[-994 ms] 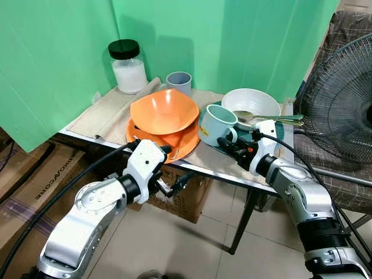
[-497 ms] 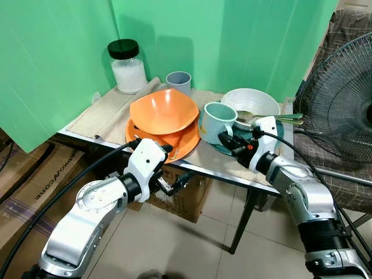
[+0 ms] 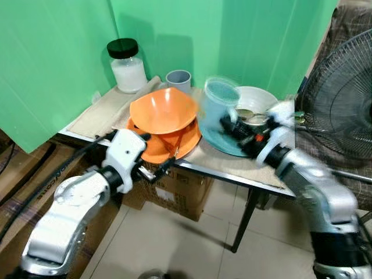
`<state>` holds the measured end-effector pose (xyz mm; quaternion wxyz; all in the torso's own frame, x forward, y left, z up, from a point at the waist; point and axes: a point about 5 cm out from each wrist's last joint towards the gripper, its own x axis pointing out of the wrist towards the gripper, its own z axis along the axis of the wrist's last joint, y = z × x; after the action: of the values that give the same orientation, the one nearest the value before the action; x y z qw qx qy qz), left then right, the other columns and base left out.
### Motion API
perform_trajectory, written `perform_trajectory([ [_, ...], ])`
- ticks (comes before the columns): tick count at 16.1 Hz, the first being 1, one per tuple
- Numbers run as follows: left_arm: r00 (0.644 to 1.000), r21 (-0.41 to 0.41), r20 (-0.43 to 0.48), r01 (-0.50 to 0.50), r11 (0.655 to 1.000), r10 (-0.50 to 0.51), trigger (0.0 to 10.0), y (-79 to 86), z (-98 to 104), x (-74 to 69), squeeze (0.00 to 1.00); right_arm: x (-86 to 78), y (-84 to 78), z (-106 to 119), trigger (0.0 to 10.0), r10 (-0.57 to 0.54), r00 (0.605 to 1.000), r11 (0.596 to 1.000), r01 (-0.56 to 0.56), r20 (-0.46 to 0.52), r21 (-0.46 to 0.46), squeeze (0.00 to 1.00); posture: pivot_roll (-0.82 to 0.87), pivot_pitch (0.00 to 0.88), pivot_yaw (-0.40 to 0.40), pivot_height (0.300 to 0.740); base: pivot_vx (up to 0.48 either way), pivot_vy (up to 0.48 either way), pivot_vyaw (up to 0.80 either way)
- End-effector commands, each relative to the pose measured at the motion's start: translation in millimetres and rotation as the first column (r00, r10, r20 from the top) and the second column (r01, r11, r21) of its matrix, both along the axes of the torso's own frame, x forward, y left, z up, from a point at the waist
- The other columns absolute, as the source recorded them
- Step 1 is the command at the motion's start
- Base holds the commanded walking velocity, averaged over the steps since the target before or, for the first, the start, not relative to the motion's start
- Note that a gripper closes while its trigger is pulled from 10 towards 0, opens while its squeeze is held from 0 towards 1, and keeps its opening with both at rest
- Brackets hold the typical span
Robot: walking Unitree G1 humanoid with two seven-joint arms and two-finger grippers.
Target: Setting the table
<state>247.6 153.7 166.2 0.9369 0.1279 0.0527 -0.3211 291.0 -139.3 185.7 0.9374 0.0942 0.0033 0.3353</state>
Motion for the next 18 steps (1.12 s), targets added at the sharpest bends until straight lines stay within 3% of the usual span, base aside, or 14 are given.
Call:
perform_trajectory([
  [1, 0.999, -0.029, 0.029, -0.017, 0.999, 0.018, 10.0, 0.3, 8.1, -2.5, 0.0, -10.6, -3.4, 14.9, 0.0, -0.016, 0.998, 1.0, 0.015, 0.058, 0.006, 0.0, 0.02, 0.0, 0.087, 0.74, 0.0, 0.0, 0.0],
  [2, 0.999, -0.037, 0.036, -0.019, 0.999, 0.021, 10.0, -0.2, 9.3, -3.0, 0.0, -13.6, -3.9, 17.8, 0.0, -0.019, 0.997, 1.0, 0.019, 0.072, 0.001, 0.0, 0.02, 0.0, 0.087, 0.74, 0.0, 0.0, 0.0],
  [3, 0.997, -0.056, 0.06, -0.039, 0.998, 0.043, 10.0, -3.1, 12.1, -3.6, 0.0, -21.7, -8.9, 24.8, 1.1, -0.07, 0.993, 0.997, 0.072, 0.092, -0.017, 0.0, 0.02, 0.0, 0.079, 0.74, 0.0, 0.0, 0.0],
  [4, 0.991, -0.067, 0.095, -0.085, 0.994, 0.091, 10.0, -5.3, 14.5, -2.2, 0.0, -28.3, -15.6, 31.7, 10.0, -0.151, 0.98, 0.987, 0.156, 0.13, -0.029, 0.0, 0.02, 0.0, 0.074, 0.74, 0.0, 0.0, 0.0],
  [8, 0.957, -0.019, 0.149, -0.25, 0.968, 0.25, 10.0, -4.7, 8.0, 7.3, 0.0, -43.5, -32.2, 34.2, 10.0, -0.363, 0.912, 0.919, 0.385, 0.192, -0.087, 0.0, 0.03, 0.0, 0.047, 0.74, 0.0, 0.0, -0.58],
  [10, 0.931, -0.053, 0.186, -0.311, 0.949, 0.315, 10.0, -3.1, 13.4, 11.2, 0.0, -47.6, -40.1, 36.7, 10.0, -0.449, 0.862, 0.874, 0.479, 0.237, -0.084, 0.0, 0.03, 0.0, 0.042, 0.74, 0.0, 0.0, -0.8],
  [12, 0.865, -0.114, 0.244, -0.423, 0.899, 0.438, 10.0, 3.0, 16.4, 15.7, 0.0, -48.0, -39.4, 38.6, 10.0, -0.482, 0.852, 0.866, 0.499, 0.204, -0.035, 0.0, 0.03, 0.0, 0.031, 0.74, 0.0, 0.0, -0.8],
  [13, 0.849, -0.137, 0.251, -0.445, 0.885, 0.466, 10.0, 3.6, 16.6, 16.8, 0.07, -46.8, -38.7, 40.1, 10.0, -0.486, 0.849, 0.864, 0.502, 0.206, -0.031, 0.0, 0.04, 0.0, 0.029, 0.74, 0.0, 0.0, -0.8],
  [15, 0.822, -0.187, 0.267, -0.468, 0.864, 0.503, 10.0, 3.4, 18.5, 18.0, 0.07, -45.6, -38.0, 40.3, 10.0, -0.518, 0.831, 0.849, 0.529, 0.202, 0.0, 0.0, 0.03, 0.0, 0.032, 0.74, 0.0, 0.0, 0.0],
  [17, 0.829, -0.154, 0.251, -0.476, 0.866, 0.5, 10.0, 3.2, 19.0, 21.3, 0.04, -45.3, -38.0, 36.1, 10.0, -0.544, 0.819, 0.832, 0.555, 0.179, -0.011, 0.0, 0.02, 0.0, 0.042, 0.74, 0.0, 0.0, -0.4],
  [18, 0.856, -0.138, 0.235, -0.44, 0.887, 0.461, 10.0, 0.9, 17.8, 22.2, 0.0, -46.0, -38.6, 34.2, 10.0, -0.55, 0.816, 0.827, 0.562, 0.178, -0.022, 0.0, 0.02, 0.0, 0.045, 0.74, 0.0, 0.0, -0.8],
])
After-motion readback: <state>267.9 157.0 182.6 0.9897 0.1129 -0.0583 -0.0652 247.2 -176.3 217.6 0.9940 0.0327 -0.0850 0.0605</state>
